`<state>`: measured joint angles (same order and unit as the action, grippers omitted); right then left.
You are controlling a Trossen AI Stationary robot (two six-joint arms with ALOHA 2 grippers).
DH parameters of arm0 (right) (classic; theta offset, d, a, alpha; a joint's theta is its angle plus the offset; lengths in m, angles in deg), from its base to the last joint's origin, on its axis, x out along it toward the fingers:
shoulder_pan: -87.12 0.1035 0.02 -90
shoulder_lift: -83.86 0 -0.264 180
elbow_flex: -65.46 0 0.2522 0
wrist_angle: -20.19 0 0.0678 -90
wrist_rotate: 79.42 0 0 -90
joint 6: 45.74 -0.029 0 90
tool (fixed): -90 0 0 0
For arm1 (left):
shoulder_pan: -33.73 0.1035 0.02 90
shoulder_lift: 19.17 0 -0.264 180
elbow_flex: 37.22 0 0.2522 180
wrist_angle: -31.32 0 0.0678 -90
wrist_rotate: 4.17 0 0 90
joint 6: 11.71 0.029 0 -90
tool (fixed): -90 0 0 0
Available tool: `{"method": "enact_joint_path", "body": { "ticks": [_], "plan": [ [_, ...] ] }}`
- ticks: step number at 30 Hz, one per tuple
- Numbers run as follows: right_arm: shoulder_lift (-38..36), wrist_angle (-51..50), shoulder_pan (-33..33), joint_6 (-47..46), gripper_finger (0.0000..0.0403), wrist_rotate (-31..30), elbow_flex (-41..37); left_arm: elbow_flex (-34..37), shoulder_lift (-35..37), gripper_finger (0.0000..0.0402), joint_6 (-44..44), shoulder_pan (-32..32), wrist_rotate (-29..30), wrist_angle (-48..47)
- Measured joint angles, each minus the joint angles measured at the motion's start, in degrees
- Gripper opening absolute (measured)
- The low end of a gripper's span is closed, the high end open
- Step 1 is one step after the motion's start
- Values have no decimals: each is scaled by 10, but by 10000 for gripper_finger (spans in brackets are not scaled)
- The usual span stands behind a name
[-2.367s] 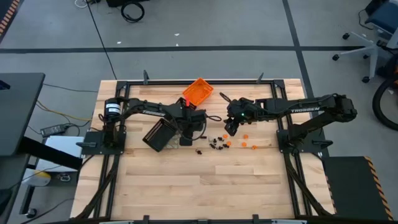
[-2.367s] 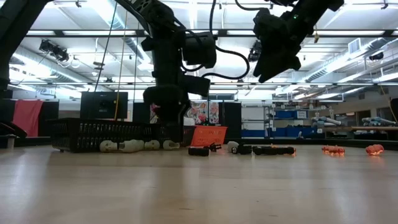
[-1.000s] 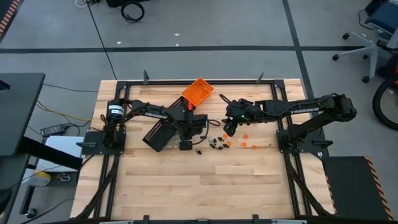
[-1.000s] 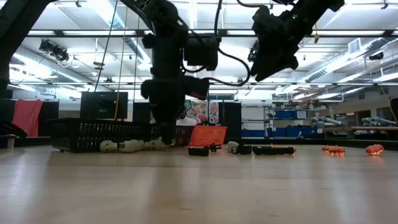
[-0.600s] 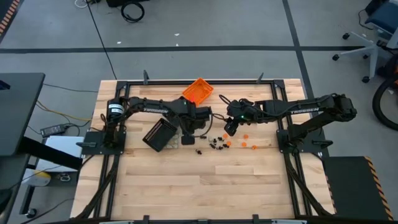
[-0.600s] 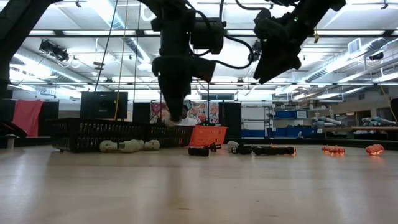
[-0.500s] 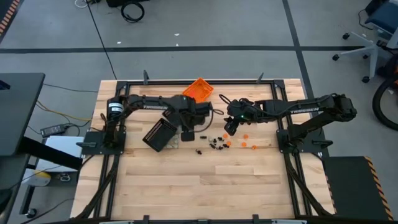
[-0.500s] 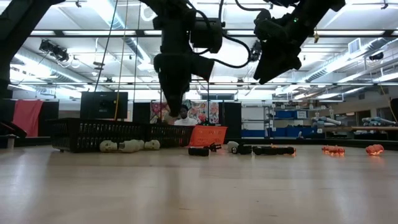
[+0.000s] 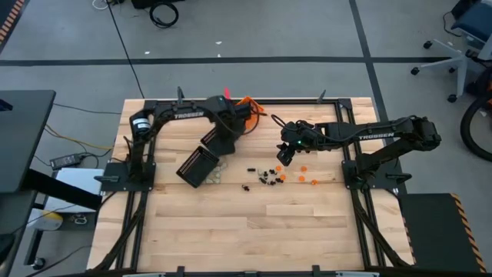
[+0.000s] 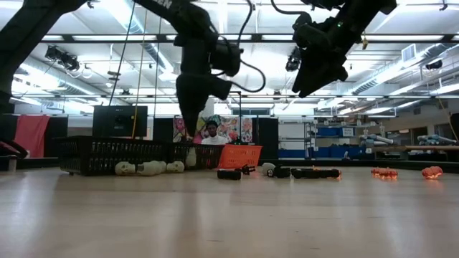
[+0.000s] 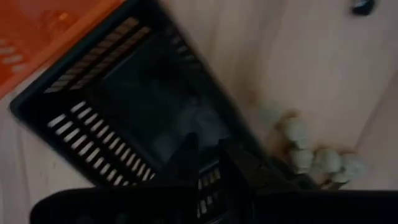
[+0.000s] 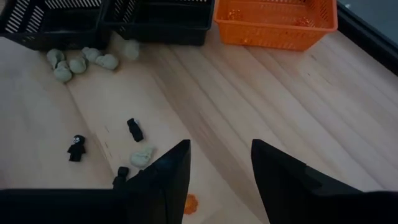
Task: Sort Halloween decoration
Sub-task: Put the white skull toy into the top black bin
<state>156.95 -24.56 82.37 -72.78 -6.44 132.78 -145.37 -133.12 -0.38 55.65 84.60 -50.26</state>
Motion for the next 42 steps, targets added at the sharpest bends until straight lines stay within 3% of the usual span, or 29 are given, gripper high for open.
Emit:
{"method": "enact_joint_path", "body": {
  "ticks": [7, 12, 16, 20, 27, 31, 42],
  "plan": [
    [0, 0, 0, -2, 173, -4, 0, 1, 0, 38, 33, 12, -87, -6],
    [0, 0, -2, 0, 173, -14, 0, 1, 0, 38, 118, -37, -90, 2],
    [0, 1, -4, 0, 173, -14, 0, 1, 0, 40, 134, -73, -88, 27],
    [0, 5, -4, -2, 173, -13, 0, 1, -2, 60, 116, -93, -75, 60],
    [0, 7, -4, -4, 173, -10, 0, 2, -8, 150, 84, -103, -75, 89],
    [0, 19, -4, -4, 173, -10, 0, 37, -12, 189, 58, -104, -75, 100],
    [0, 23, -3, -13, 173, -6, 0, 143, -12, 192, -30, -118, -54, 208]
  ]
}}
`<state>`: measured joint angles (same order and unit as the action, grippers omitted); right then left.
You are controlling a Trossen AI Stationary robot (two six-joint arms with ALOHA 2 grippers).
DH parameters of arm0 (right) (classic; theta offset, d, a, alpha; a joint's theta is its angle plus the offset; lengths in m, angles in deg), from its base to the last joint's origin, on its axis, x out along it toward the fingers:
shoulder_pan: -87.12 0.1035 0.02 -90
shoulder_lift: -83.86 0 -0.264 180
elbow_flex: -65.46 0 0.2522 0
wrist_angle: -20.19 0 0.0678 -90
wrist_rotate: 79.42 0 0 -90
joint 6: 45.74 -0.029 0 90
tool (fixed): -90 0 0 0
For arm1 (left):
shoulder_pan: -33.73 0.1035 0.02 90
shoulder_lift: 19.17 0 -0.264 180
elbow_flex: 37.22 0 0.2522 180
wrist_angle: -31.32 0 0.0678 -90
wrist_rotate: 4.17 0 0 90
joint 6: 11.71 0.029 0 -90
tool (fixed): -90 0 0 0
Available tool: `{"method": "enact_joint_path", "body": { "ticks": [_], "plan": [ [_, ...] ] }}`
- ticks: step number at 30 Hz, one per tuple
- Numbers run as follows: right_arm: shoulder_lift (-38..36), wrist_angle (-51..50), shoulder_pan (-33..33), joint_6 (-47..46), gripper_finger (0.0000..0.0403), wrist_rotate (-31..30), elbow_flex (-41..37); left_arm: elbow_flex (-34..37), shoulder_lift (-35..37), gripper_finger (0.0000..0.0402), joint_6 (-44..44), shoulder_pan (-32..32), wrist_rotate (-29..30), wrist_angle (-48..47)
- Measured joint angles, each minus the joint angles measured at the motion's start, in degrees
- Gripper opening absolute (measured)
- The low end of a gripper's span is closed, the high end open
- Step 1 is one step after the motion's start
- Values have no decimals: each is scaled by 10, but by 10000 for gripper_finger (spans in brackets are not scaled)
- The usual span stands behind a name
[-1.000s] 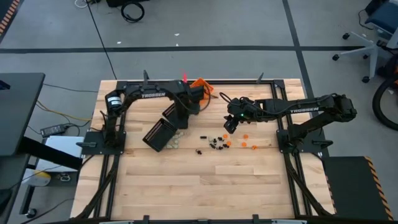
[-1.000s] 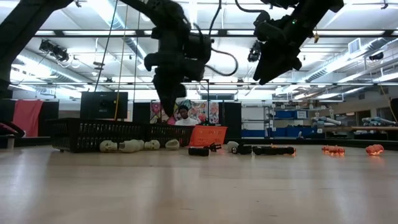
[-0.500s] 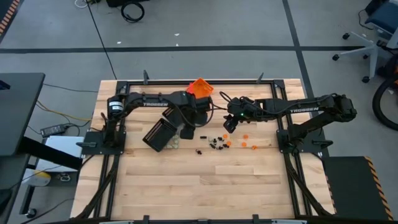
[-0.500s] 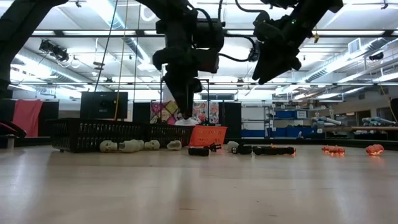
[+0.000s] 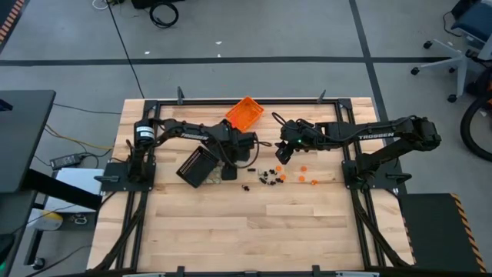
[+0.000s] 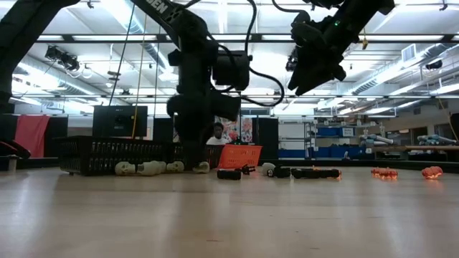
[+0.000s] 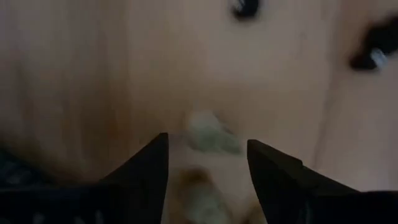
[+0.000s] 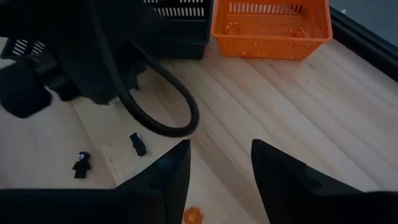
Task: Sort Halloween decoration
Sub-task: Put the white skull toy into the top black bin
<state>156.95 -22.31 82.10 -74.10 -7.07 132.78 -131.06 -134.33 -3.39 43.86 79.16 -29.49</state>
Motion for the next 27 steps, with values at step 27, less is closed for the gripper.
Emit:
{"method": "enact_joint_path", "body": {
  "ticks": [27],
  "plan": [
    [0, 0, 0, 4, 173, 9, 0, 14, 3, 71, -7, -33, 60, 23]
  ]
}}
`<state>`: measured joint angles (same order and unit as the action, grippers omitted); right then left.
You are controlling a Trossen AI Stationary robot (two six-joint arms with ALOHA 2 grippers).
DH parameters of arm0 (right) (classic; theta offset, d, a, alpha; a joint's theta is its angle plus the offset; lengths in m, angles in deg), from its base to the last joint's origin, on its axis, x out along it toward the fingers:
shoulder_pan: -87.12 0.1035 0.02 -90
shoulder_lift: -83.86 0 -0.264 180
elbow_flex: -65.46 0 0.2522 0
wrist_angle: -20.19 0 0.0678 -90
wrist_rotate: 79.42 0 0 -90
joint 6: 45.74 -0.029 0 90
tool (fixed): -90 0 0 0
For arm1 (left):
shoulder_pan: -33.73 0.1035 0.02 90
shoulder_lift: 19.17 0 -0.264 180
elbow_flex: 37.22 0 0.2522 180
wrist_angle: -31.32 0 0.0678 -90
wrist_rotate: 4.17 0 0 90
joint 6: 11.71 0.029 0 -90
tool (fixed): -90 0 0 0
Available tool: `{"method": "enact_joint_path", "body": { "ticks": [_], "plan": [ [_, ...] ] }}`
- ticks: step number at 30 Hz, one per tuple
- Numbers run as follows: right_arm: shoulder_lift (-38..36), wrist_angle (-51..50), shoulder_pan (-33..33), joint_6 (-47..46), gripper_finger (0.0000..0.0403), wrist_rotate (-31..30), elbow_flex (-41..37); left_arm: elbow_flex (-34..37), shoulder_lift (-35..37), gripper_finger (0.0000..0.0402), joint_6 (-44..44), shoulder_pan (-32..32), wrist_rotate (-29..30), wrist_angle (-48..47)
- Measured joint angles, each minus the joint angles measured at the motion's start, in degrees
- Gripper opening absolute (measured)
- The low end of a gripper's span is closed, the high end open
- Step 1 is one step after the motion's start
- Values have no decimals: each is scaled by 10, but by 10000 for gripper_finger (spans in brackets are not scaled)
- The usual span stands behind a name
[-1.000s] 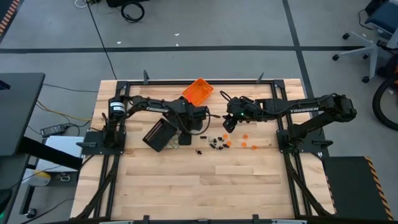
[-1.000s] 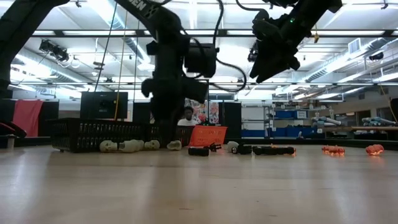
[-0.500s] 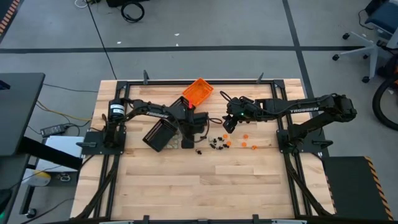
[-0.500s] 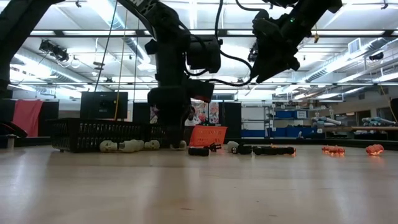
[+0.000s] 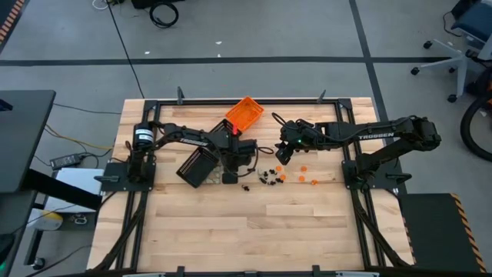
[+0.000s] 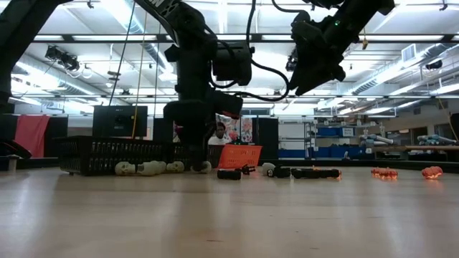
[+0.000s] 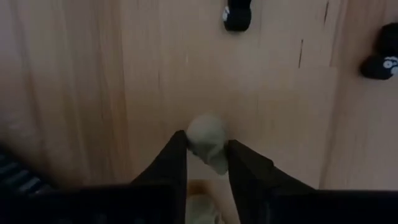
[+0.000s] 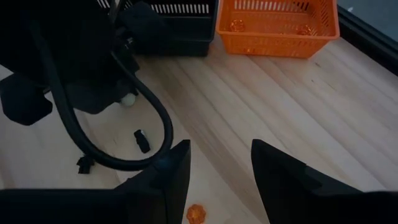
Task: Sort Halloween decoration
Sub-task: Put the white skull toy into the top black bin
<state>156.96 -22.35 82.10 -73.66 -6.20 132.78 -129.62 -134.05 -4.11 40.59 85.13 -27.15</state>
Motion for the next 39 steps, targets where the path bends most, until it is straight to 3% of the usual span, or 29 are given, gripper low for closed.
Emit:
{"method": "enact_joint_path", "body": {
  "ticks": [9, 18, 25, 33, 39],
  "plan": [
    [0, 0, 0, -4, 173, 0, 0, -4, -1, 17, -15, -1, -5, 2],
    [0, 0, 0, -4, 173, 0, 0, -13, 11, 11, -23, -1, -22, -14],
    [0, -5, 0, -4, 173, 0, 0, -13, 63, 11, -40, 10, -8, -23],
    [0, -3, 0, 5, 173, -1, 0, -14, 134, 10, -49, 63, 71, -47],
    [0, -4, 0, 6, 173, 0, 0, -7, 137, 11, -37, 128, 73, -69]
  ]
}}
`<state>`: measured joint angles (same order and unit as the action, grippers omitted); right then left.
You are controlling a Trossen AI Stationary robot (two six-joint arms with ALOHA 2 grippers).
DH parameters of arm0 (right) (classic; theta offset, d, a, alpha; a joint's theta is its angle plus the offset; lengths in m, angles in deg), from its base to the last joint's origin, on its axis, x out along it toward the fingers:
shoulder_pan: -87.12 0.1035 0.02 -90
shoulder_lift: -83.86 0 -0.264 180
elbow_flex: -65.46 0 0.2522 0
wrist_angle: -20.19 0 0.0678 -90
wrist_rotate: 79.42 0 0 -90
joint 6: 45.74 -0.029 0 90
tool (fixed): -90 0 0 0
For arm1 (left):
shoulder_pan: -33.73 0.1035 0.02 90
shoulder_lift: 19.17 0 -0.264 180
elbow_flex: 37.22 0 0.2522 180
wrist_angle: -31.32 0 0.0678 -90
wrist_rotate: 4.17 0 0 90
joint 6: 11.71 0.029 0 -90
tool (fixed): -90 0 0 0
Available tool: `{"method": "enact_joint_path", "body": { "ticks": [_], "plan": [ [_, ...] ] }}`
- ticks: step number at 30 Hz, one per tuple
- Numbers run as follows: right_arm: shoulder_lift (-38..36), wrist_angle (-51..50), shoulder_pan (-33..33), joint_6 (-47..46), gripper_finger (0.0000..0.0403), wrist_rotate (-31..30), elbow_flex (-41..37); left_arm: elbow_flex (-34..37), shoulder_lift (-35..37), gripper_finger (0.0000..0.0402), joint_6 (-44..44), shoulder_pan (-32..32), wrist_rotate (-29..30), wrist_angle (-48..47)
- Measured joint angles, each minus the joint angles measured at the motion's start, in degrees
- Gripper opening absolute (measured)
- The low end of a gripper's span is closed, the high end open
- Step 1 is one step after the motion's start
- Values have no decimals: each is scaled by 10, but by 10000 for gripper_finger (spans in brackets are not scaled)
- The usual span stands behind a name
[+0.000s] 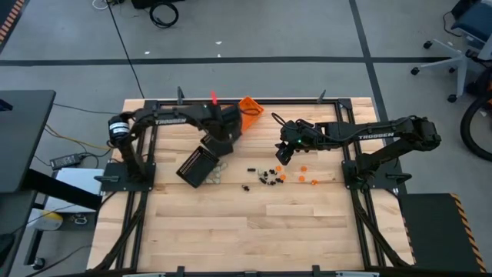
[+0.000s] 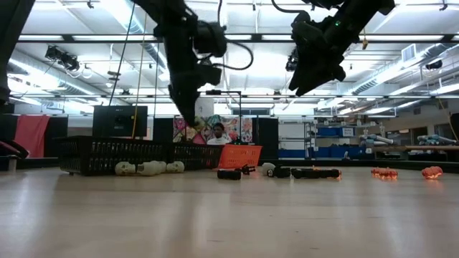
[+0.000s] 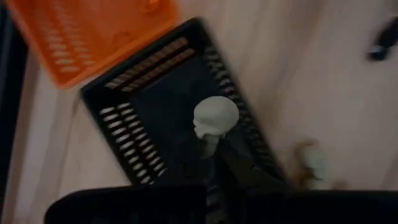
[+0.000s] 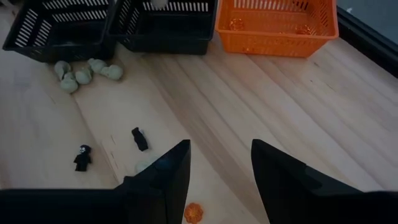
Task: Sort Halloween decoration
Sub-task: Put the white skull toy into the top black bin
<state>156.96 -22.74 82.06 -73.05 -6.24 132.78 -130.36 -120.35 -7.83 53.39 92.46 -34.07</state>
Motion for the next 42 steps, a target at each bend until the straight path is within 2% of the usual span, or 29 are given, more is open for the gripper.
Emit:
{"method": "enact_joint_path", "body": {
  "ticks": [8, 18, 26, 34, 42],
  "plan": [
    [0, -1, 0, 0, 173, 0, 0, 52, 0, 19, -5, 51, -75, 8],
    [0, 3, -7, 0, 173, -5, 0, 67, 3, 102, -18, 48, -79, 4],
    [0, 8, -8, 3, 173, -4, 0, 66, 45, 117, 30, -20, -103, 32],
    [0, 10, -8, 0, 173, -2, 0, 66, 22, 117, 40, -114, -106, 75],
    [0, 32, -5, -2, 173, 2, 0, 67, -24, 117, 17, -119, -111, 78]
  ]
}}
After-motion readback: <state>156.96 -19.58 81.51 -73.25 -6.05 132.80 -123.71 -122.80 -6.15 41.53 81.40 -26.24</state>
